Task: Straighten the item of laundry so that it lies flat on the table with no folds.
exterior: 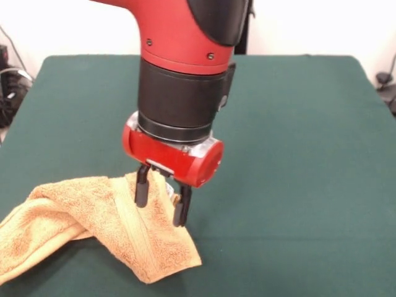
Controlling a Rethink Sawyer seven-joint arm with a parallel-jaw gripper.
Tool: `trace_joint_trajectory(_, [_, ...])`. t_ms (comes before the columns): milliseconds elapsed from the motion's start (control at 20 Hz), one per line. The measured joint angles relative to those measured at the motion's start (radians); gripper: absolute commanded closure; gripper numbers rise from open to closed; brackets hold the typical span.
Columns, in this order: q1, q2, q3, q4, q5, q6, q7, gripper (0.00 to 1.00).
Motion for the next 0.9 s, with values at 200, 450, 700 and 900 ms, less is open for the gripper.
trace_joint_trajectory(200, [-0.024, 0.0, 0.009, -0.001, -0.003, 0.002, 0.0, 0.0])
trace_joint_trajectory(450, [-0.046, 0.025, 0.011, -0.03, -0.001, 0.023, 0.0, 0.0])
trace_joint_trajectory(700, [-0.046, 0.096, 0.019, -0.081, 0.046, 0.025, 0.0, 0.0])
trace_joint_trajectory(900, [-0.021, 0.167, 0.018, -0.122, 0.091, 0.031, 0.002, 0.0])
